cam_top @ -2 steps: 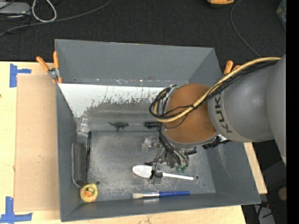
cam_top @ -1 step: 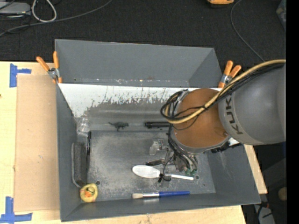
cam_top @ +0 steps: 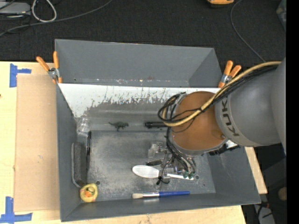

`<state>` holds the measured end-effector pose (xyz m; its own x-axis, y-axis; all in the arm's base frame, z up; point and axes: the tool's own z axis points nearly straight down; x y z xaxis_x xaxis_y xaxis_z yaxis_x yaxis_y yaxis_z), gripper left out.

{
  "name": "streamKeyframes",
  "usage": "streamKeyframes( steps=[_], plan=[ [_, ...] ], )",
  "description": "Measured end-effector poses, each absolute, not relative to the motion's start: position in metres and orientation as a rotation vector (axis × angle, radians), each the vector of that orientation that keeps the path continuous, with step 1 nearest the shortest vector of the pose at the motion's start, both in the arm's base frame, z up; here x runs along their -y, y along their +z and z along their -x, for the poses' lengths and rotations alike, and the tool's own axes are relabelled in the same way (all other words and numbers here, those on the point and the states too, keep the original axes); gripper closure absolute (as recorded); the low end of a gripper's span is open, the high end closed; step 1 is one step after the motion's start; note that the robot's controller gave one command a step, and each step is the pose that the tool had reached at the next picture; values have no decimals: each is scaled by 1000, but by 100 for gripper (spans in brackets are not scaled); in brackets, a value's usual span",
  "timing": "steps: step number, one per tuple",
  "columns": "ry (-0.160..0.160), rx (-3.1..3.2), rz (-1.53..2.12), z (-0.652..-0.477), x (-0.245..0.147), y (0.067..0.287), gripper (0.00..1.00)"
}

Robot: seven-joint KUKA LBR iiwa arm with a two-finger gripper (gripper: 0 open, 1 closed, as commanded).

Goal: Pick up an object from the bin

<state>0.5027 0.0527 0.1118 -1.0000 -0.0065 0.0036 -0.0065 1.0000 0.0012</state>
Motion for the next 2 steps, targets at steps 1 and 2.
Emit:
streamKeyframes(
  steps=[1, 2],
  plan=[
    [-4, 3142, 54, -507, -55, 67, 0],
    [-4, 3143, -6, -508, -62, 70, 100]
  ],
)
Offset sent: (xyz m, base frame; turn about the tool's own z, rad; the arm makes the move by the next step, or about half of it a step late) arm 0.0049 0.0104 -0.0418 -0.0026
